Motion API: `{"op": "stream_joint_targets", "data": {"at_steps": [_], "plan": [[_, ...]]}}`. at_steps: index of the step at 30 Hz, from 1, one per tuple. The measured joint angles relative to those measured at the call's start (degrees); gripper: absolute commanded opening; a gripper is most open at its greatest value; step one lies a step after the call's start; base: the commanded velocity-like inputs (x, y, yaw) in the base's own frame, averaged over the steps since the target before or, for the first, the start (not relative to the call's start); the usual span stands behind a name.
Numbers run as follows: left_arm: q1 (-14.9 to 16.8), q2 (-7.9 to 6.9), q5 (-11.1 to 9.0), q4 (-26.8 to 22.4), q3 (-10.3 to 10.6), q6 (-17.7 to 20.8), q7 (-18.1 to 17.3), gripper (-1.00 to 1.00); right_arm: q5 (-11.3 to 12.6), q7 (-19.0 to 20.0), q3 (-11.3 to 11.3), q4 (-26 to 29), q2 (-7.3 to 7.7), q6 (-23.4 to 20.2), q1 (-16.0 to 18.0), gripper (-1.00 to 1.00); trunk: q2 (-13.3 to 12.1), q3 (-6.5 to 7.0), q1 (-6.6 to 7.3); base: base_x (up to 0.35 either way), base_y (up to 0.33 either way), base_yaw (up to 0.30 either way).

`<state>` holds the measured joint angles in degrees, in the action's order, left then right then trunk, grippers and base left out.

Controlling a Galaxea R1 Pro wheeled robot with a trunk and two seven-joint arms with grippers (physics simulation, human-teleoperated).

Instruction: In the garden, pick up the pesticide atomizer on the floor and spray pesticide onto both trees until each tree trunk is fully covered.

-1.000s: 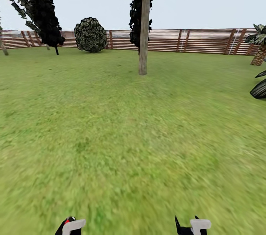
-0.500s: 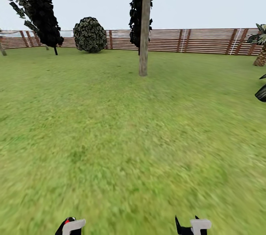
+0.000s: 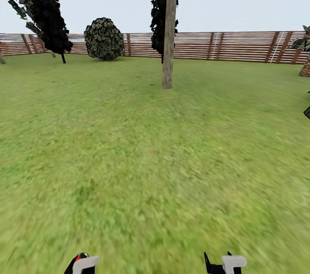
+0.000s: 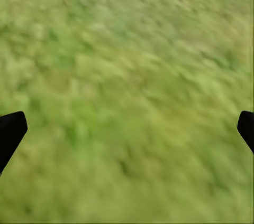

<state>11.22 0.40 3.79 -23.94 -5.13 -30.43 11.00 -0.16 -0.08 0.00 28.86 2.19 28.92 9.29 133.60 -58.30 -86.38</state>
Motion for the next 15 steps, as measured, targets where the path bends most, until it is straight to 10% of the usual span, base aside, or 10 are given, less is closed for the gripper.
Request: {"op": "stream_joint_targets", "data": {"at_steps": [15], "plan": [[0.0, 0.00, 0.0, 0.0, 0.0, 0.0, 0.0, -1.00, 0.0, 0.0, 0.0, 0.0, 0.00, 0.0, 0.0, 1.00, 0.0, -0.18, 0.00, 0.339, 0.000, 0.000]]}}
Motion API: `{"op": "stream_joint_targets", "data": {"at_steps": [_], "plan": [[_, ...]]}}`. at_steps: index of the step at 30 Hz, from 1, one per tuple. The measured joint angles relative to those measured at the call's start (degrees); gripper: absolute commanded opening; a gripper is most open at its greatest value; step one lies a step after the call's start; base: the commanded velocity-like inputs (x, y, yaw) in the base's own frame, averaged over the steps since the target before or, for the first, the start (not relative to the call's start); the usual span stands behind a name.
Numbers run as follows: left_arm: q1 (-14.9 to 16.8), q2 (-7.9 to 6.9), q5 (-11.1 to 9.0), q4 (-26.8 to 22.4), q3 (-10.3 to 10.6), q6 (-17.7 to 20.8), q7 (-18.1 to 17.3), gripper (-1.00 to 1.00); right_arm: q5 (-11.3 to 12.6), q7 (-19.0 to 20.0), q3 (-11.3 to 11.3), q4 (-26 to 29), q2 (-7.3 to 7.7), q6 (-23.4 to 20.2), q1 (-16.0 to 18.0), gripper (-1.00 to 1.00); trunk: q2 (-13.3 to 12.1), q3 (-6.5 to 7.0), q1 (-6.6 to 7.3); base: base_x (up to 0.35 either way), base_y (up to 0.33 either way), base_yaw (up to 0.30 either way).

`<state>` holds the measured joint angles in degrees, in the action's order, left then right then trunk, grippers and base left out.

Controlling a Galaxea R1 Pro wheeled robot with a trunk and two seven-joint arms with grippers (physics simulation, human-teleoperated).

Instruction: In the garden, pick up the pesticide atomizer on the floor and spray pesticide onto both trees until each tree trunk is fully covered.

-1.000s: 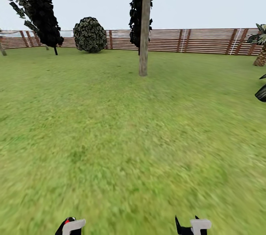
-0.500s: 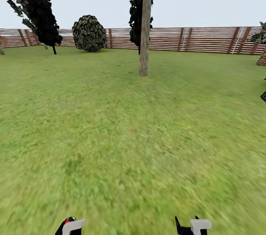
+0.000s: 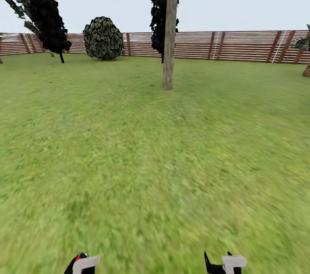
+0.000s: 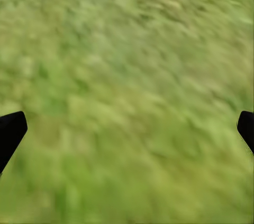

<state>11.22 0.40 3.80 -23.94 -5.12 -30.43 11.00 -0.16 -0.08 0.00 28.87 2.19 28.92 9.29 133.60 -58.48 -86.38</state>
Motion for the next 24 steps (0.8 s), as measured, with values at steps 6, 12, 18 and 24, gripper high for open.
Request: {"op": "stream_joint_targets", "data": {"at_steps": [6, 12, 18, 24], "plan": [[0.0, 0.00, 0.0, 0.0, 0.0, 0.0, 0.0, -1.00, 0.0, 0.0, 0.0, 0.0, 0.00, 0.0, 0.0, 1.00, 0.0, 0.00, 0.00, 0.339, 0.000, 0.000], [0.0, 0.00, 0.0, 0.0, 0.0, 0.0, 0.0, -1.00, 0.0, 0.0, 0.0, 0.0, 0.00, 0.0, 0.0, 1.00, 0.0, 0.00, 0.00, 0.339, 0.000, 0.000], [0.0, 0.00, 0.0, 0.0, 0.0, 0.0, 0.0, -1.00, 0.0, 0.0, 0.0, 0.0, 0.00, 0.0, 0.0, 1.00, 0.0, 0.00, 0.00, 0.339, 0.000, 0.000], [0.0, 0.00, 0.0, 0.0, 0.0, 0.0, 0.0, -1.00, 0.0, 0.0, 0.0, 0.0, 0.00, 0.0, 0.0, 1.00, 0.0, -0.06, 0.00, 0.339, 0.000, -0.017]]}}
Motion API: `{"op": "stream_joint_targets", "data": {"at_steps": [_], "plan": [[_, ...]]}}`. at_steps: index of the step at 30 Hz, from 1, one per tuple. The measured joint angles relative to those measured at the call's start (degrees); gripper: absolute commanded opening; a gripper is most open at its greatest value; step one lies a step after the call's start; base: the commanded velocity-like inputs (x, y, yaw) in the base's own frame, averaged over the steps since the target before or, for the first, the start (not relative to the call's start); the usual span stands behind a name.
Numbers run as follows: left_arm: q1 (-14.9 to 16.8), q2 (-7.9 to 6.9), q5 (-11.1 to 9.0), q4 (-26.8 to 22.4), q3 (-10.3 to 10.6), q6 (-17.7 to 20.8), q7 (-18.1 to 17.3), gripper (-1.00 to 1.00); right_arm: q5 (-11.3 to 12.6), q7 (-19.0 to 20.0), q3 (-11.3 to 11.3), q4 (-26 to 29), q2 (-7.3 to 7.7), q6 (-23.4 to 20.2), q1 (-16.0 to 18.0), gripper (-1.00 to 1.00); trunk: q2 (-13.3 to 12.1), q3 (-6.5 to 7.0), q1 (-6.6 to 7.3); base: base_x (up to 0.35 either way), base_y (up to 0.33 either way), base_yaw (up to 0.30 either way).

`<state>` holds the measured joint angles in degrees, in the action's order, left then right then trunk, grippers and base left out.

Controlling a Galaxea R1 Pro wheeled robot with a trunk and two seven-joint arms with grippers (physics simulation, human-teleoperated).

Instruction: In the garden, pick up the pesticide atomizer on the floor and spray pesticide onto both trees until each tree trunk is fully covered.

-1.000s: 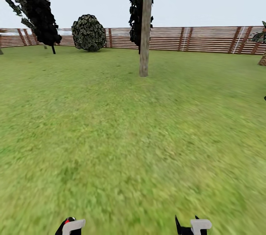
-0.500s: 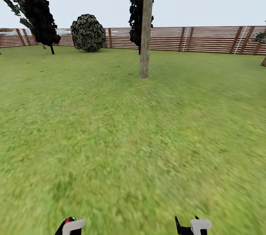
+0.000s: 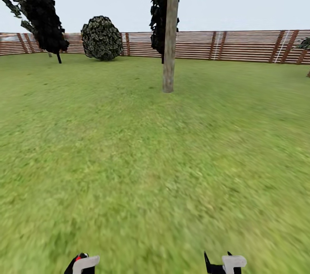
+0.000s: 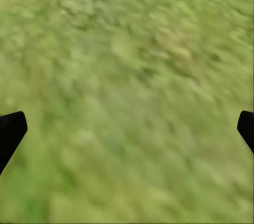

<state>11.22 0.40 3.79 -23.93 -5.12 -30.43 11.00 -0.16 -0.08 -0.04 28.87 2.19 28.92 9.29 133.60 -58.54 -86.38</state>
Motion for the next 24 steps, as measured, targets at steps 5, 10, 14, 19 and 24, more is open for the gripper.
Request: {"op": "stream_joint_targets", "data": {"at_steps": [5, 10, 14, 19, 24], "plan": [[0.0, 0.00, 0.0, 0.0, 0.0, 0.0, 0.0, -1.00, 0.0, 0.0, 0.0, 0.0, 0.00, 0.0, 0.0, 1.00, 0.0, -0.36, 0.00, 0.339, 0.000, -0.052], [0.0, 0.00, 0.0, 0.0, 0.0, 0.0, 0.0, -1.00, 0.0, 0.0, 0.0, 0.0, 0.00, 0.0, 0.0, 1.00, 0.0, -0.52, 0.00, 0.339, 0.000, -0.009], [0.0, 0.00, 0.0, 0.0, 0.0, 0.0, 0.0, -1.00, 0.0, 0.0, 0.0, 0.0, 0.00, 0.0, 0.0, 1.00, 0.0, -0.53, 0.00, 0.339, 0.000, -0.001], [0.0, 0.00, 0.0, 0.0, 0.0, 0.0, 0.0, -1.00, 0.0, 0.0, 0.0, 0.0, 0.00, 0.0, 0.0, 1.00, 0.0, -0.54, 0.00, 0.339, 0.000, 0.000], [0.0, 0.00, 0.0, 0.0, 0.0, 0.0, 0.0, -1.00, 0.0, 0.0, 0.0, 0.0, 0.00, 0.0, 0.0, 1.00, 0.0, -0.54, 0.00, 0.339, 0.000, 0.000]]}}
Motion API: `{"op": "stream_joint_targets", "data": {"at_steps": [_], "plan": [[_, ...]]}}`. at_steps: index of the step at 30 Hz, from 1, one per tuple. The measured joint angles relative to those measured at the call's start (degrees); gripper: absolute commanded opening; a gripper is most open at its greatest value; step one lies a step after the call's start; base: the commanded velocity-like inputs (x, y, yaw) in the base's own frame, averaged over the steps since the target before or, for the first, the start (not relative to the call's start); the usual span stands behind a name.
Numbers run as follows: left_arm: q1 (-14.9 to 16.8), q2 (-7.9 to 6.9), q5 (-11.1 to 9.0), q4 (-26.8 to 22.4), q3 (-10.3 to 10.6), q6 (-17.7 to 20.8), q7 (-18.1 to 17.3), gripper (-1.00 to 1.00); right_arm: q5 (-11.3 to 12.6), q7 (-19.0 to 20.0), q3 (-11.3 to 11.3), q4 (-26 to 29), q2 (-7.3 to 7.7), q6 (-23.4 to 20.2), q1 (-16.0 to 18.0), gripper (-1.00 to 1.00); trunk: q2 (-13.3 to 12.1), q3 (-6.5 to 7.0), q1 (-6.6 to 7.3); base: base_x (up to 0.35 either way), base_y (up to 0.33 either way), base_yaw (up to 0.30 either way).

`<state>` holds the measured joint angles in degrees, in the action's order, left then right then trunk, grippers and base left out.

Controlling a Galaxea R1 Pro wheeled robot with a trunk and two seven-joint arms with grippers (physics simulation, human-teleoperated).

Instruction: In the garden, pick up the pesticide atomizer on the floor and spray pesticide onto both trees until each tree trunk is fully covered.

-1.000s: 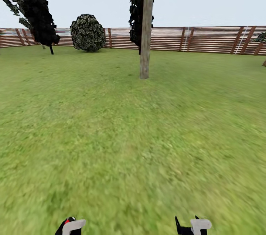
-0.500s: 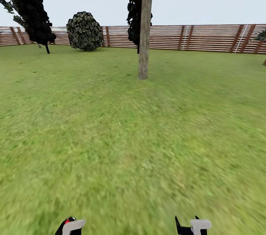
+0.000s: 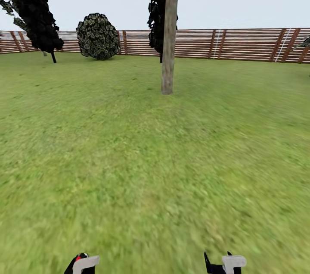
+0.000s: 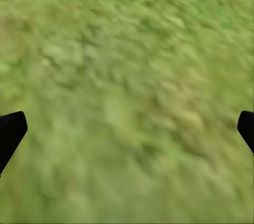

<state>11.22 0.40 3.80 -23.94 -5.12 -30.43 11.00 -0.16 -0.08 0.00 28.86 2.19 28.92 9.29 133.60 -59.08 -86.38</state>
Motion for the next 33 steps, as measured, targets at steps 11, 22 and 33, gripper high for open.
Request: {"op": "stream_joint_targets", "data": {"at_steps": [11, 22, 33], "plan": [[0.0, 0.00, 0.0, 0.0, 0.0, 0.0, 0.0, -1.00, 0.0, 0.0, 0.0, 0.0, 0.00, 0.0, 0.0, 1.00, 0.0, 0.00, 0.00, 0.339, 0.000, 0.000], [0.0, 0.00, 0.0, 0.0, 0.0, 0.0, 0.0, -1.00, 0.0, 0.0, 0.0, 0.0, 0.00, 0.0, 0.0, 1.00, 0.0, 0.00, 0.00, 0.339, 0.000, 0.000], [0.0, 0.00, 0.0, 0.0, 0.1, 0.0, 0.0, -1.00, 0.0, 0.0, 0.0, 0.0, 0.00, 0.0, 0.0, 1.00, 0.0, 0.00, 0.00, 0.338, 0.000, 0.000]]}}
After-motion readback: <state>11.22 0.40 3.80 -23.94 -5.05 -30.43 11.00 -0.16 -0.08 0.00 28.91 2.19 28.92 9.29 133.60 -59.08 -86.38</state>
